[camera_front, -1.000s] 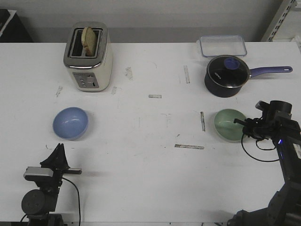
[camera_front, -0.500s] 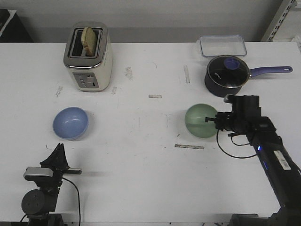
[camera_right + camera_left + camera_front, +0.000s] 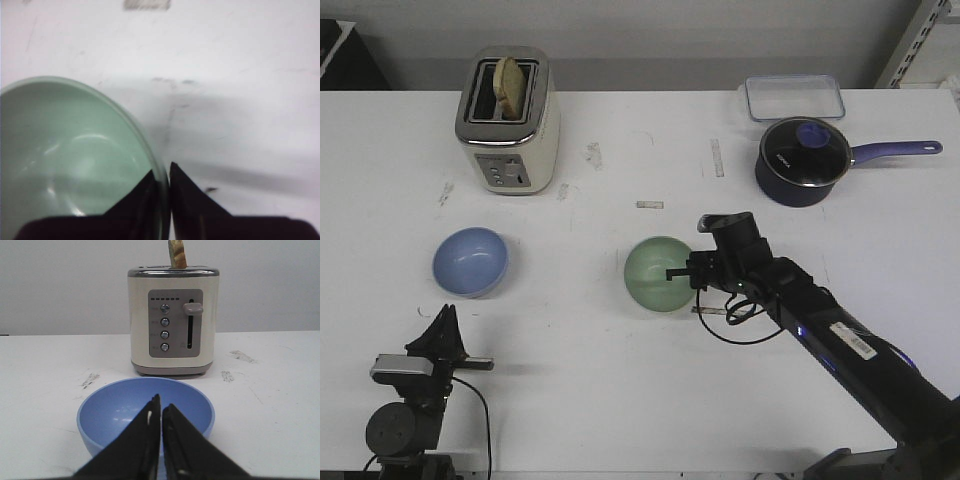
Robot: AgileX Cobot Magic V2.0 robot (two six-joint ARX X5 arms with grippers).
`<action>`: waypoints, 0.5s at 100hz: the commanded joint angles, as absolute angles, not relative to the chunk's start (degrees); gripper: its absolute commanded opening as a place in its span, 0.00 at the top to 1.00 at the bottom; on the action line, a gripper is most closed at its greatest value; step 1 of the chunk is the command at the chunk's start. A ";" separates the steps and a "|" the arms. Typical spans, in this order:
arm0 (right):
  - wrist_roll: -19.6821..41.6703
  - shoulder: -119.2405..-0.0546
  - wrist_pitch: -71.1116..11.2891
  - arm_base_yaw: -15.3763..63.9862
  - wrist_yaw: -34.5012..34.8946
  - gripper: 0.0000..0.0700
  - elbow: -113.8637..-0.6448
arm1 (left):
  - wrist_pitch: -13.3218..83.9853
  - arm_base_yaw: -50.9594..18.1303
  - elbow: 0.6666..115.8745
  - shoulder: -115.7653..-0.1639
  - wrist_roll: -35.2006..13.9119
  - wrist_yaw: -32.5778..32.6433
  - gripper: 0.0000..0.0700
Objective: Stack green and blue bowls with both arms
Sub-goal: 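Slide the green bowl with the right gripper toward the table centre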
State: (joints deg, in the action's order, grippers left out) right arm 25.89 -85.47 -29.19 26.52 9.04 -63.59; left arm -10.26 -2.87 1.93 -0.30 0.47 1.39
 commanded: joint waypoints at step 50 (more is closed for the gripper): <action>29.10 -93.82 -22.72 30.85 5.98 0.96 -64.60 | -11.18 -2.92 0.73 -0.19 -0.03 1.52 1.00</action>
State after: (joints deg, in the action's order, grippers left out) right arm 28.40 -92.33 -23.49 30.37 6.20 -63.59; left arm -10.26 -2.87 1.93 -0.30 0.47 1.39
